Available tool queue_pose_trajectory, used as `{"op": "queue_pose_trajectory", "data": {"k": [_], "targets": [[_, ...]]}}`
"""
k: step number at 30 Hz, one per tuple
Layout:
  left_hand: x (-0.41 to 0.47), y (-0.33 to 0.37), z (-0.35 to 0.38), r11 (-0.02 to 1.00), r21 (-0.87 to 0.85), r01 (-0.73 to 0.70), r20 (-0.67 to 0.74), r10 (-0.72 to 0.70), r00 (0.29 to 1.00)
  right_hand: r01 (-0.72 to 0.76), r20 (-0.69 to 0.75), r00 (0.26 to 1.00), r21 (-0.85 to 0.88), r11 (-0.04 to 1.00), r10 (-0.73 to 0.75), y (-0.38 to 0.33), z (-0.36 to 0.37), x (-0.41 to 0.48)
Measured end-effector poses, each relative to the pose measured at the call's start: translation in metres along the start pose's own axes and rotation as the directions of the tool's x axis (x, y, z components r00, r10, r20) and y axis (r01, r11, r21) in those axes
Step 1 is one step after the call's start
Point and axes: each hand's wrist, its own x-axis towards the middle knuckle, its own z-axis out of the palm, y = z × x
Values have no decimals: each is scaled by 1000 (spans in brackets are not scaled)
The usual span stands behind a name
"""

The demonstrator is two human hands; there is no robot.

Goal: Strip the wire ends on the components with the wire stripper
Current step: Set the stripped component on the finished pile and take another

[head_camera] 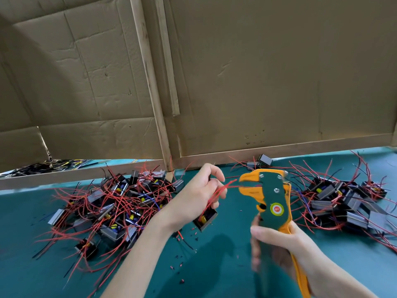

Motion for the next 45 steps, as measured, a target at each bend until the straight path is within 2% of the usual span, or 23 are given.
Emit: {"op": "queue_pose_trajectory", "data": {"k": [3, 7, 13, 16, 22, 45], "targets": [[1, -5, -4, 995, 88, -52, -115, 62, 991, -4, 99, 995, 132, 991, -10, -4, -5, 3], [2, -6, -7, 993, 85, -82, -162, 95, 982, 8, 89, 996, 160, 987, -22, -5, -16, 8], [-1, 3, -6, 987, 67, -146, -43, 149, 988, -5, 74, 997, 130, 992, -4, -9, -22, 10], [-3, 7, -5, 979, 55, -198, -29, 200, 979, -25, 93, 996, 110, 994, 14, -11, -18, 8], [-4, 8, -4, 976, 20, -215, -55, 216, 975, -26, 189, 982, 36, 999, 19, -14, -13, 2], [-8, 15, -4, 988, -59, -140, 23, 141, 990, -15, 239, 970, -95, 995, 38, -14, -11, -4]]}}
